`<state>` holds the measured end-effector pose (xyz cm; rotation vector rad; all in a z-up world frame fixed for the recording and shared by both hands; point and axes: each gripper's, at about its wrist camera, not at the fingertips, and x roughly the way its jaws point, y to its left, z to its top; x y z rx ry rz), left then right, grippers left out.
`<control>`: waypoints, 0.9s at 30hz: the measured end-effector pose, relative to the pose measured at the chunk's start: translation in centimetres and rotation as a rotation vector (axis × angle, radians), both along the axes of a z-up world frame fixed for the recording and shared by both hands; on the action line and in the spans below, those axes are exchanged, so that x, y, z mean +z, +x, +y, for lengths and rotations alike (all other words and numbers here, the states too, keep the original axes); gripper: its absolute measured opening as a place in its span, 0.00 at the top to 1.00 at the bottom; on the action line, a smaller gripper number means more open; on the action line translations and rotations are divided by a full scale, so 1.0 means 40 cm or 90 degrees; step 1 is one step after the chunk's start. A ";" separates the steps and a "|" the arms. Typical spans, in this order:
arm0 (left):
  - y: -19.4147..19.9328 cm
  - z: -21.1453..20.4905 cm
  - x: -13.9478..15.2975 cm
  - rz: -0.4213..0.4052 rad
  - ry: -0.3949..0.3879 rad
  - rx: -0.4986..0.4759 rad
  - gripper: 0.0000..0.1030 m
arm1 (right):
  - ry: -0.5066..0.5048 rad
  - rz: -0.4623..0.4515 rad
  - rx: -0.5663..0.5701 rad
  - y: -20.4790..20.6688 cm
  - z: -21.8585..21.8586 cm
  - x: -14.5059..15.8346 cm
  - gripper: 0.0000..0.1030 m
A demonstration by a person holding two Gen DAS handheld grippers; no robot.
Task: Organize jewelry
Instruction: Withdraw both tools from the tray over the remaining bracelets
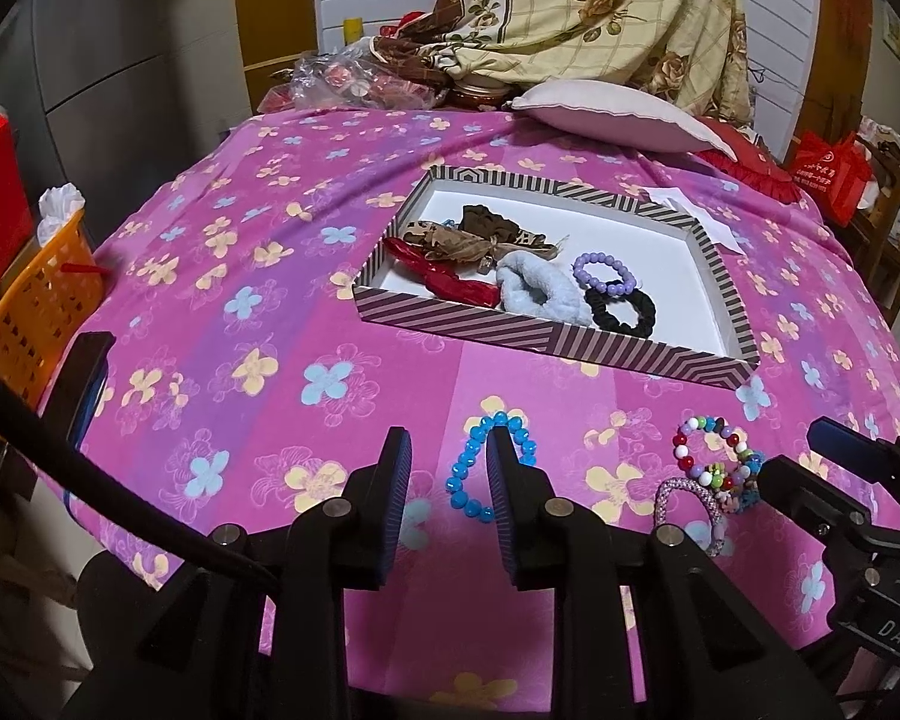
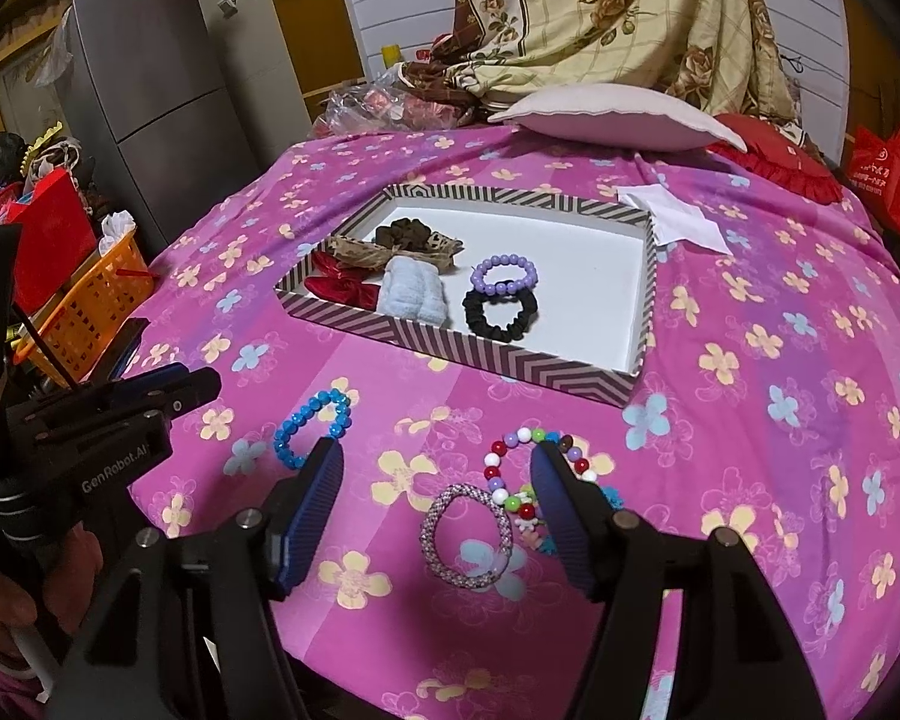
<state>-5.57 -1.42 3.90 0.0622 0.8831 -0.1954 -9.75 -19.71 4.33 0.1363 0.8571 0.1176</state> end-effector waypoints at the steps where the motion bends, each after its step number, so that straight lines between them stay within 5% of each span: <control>1: 0.000 0.000 -0.001 0.000 0.000 0.000 0.55 | 0.000 0.001 0.000 0.000 -0.001 -0.001 0.34; 15: 0.006 0.001 -0.015 0.013 0.002 0.002 0.55 | -0.002 0.009 -0.012 -0.004 -0.036 -0.015 0.33; 27: 0.043 0.085 -0.072 0.074 -0.037 0.031 0.55 | -0.020 0.037 -0.066 -0.025 -0.157 -0.056 0.33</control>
